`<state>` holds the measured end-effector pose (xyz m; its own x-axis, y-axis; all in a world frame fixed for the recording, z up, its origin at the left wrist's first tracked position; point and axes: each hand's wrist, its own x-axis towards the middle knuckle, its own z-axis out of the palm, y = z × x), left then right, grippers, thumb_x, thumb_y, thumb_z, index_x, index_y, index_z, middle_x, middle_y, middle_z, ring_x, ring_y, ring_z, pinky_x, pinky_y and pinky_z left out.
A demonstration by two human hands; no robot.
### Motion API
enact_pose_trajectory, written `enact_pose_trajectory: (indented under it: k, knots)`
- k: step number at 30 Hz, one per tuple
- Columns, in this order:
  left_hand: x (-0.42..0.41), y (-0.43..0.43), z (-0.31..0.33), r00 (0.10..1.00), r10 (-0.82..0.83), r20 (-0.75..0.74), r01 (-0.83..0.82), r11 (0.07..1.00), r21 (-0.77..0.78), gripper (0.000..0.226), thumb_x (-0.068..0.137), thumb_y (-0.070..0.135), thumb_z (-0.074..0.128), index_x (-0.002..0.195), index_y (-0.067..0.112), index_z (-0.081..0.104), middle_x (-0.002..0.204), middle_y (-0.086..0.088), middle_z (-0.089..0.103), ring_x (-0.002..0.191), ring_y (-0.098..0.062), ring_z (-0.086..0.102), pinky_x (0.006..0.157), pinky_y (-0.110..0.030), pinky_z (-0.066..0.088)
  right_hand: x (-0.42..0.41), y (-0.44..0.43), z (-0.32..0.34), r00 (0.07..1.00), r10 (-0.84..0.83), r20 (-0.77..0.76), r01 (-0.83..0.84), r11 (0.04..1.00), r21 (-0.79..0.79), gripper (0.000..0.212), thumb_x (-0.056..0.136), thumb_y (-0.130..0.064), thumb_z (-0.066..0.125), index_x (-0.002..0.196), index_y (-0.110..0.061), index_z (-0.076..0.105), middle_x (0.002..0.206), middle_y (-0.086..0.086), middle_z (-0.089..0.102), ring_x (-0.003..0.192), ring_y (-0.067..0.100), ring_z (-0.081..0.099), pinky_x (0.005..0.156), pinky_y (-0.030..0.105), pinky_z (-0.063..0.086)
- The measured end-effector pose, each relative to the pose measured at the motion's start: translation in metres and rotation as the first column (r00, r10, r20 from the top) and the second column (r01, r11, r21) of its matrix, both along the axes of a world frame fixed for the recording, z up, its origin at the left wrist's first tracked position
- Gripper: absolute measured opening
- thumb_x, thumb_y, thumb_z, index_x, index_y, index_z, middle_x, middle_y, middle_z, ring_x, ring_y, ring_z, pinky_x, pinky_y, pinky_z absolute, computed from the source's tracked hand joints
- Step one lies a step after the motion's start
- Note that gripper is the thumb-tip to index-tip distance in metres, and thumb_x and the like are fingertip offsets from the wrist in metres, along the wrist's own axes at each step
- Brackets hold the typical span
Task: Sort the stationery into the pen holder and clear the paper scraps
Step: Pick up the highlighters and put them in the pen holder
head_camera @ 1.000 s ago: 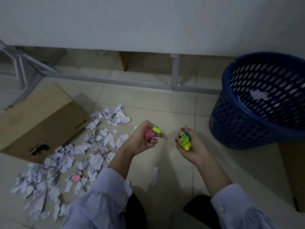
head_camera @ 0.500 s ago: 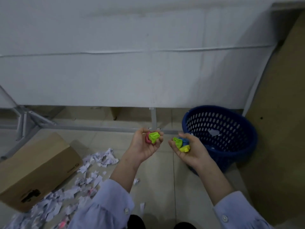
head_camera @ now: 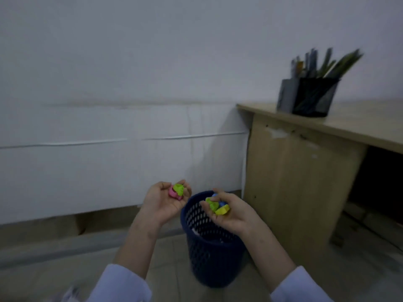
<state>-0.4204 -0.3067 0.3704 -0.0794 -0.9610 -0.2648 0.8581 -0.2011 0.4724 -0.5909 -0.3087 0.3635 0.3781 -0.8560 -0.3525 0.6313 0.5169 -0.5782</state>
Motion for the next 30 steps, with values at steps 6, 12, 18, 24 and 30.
enact_pose_trajectory:
  k: [6, 12, 18, 24, 30]
  knots:
    - [-0.052, -0.013, 0.082, 0.982, -0.183, 0.047, 0.189, 0.968, -0.166, 0.024, 0.071, 0.008, 0.037, 0.087, -0.002, 0.051, 0.078, -0.014, 0.048, 0.065, -0.017, 0.042, 0.057, -0.018, 0.036, -0.05, 0.02, 0.07, 0.973, -0.225, -0.038, 0.22, 0.968, -0.119, 0.04, 0.082, 0.016, 0.025, 0.1, -0.011, 0.05, 0.091, 0.015, 0.04, 0.07, 0.029, 0.044, 0.056, 0.03, 0.047]
    - [-0.098, -0.028, 0.143, 0.94, -0.304, 0.156, 0.336, 0.905, -0.262, 0.028, 0.094, 0.007, 0.029, 0.084, -0.003, 0.053, 0.077, -0.011, 0.046, 0.067, -0.016, 0.041, 0.047, -0.017, 0.042, -0.09, 0.037, 0.133, 0.897, -0.435, -0.078, 0.411, 0.886, -0.215, 0.039, 0.079, 0.014, 0.023, 0.095, -0.008, 0.052, 0.097, 0.015, 0.038, 0.077, 0.031, 0.04, 0.064, 0.034, 0.041]
    - [-0.14, -0.045, 0.195, 0.901, -0.378, 0.213, 0.432, 0.829, -0.354, 0.024, 0.099, 0.009, 0.034, 0.087, -0.003, 0.051, 0.08, -0.012, 0.045, 0.067, -0.017, 0.042, 0.043, -0.016, 0.045, -0.115, 0.031, 0.191, 0.867, -0.496, -0.052, 0.454, 0.829, -0.327, 0.043, 0.086, 0.015, 0.033, 0.115, -0.012, 0.047, 0.1, 0.015, 0.04, 0.079, 0.028, 0.042, 0.062, 0.033, 0.041]
    - [-0.182, -0.076, 0.224, 0.845, -0.405, 0.349, 0.519, 0.778, -0.355, 0.025, 0.1, 0.013, 0.039, 0.088, -0.003, 0.054, 0.083, -0.015, 0.047, 0.068, -0.016, 0.047, 0.042, -0.018, 0.048, -0.137, 0.002, 0.244, 0.783, -0.622, -0.006, 0.567, 0.718, -0.403, 0.029, 0.093, 0.012, 0.039, 0.09, -0.014, 0.052, 0.092, 0.013, 0.045, 0.092, 0.026, 0.046, 0.071, 0.03, 0.041]
    - [-0.219, -0.11, 0.236, 0.75, -0.299, 0.589, 0.552, 0.774, -0.31, 0.026, 0.1, 0.014, 0.038, 0.088, -0.001, 0.054, 0.086, -0.014, 0.047, 0.069, -0.016, 0.049, 0.043, -0.017, 0.05, -0.186, -0.039, 0.27, 0.631, -0.769, -0.098, 0.682, 0.611, -0.403, 0.022, 0.099, 0.004, 0.031, 0.085, -0.005, 0.045, 0.092, 0.011, 0.043, 0.066, 0.02, 0.036, 0.062, 0.024, 0.036]
